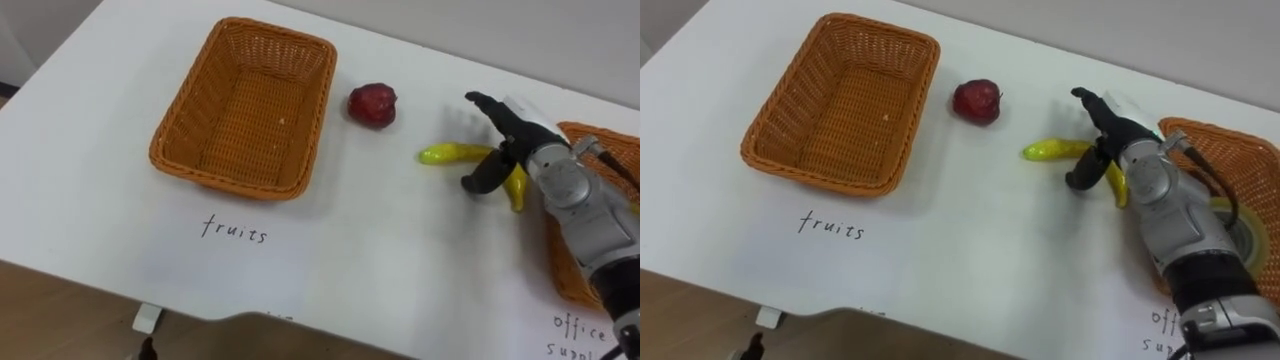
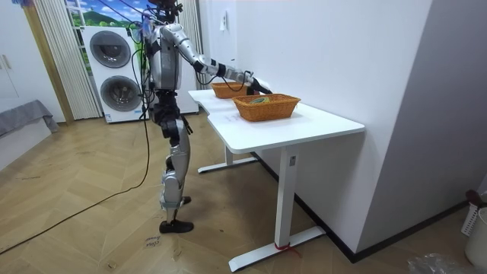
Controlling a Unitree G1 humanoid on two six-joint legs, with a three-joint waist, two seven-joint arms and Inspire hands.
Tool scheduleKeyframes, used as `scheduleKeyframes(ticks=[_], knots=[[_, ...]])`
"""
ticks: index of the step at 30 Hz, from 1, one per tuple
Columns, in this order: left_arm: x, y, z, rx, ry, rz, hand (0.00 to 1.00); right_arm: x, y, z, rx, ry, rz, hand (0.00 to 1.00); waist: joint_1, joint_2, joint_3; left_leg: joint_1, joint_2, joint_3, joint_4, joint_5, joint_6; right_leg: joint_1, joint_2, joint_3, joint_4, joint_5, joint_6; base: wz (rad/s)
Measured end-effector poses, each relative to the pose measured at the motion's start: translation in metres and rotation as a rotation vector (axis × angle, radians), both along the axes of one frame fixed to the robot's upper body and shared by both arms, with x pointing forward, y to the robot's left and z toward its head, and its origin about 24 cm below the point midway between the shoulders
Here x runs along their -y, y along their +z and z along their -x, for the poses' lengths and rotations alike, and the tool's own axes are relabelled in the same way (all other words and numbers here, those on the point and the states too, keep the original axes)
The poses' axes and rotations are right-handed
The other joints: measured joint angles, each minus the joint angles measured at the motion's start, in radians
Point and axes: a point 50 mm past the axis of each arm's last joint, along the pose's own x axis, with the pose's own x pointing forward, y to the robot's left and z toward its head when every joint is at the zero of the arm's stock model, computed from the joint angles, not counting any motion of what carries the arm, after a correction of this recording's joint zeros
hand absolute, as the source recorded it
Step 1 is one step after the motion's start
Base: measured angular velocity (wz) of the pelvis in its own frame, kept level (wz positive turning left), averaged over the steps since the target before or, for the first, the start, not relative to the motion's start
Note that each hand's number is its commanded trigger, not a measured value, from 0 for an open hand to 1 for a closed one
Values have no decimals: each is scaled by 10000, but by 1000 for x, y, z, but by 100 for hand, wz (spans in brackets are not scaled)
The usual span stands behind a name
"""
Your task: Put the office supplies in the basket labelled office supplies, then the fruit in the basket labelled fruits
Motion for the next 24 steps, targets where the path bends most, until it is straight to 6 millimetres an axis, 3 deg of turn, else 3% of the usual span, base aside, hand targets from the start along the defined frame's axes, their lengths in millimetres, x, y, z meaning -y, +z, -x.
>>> scheduleKeyframes(ticks=[5,16,24], knots=[[-1,1,-4,109,-10,-73,0,-3,-2,0,-389,301,196,0,24,-95,5,7,6,78,2,0,-1,-4,3,44,0,1,-1,0],[-7,4,-5,157,-13,-331,0,-4,2,-6,-982,556,118,0,-7,-49,34,-157,-8,-34,28,86,-28,-133,19,216,-6,7,-11,1],[-6,3,-5,139,-110,-351,0,-1,-6,-4,-1649,534,-165,0,8,-37,43,-157,-5,-78,25,150,-58,-115,29,220,-2,14,-23,2]])
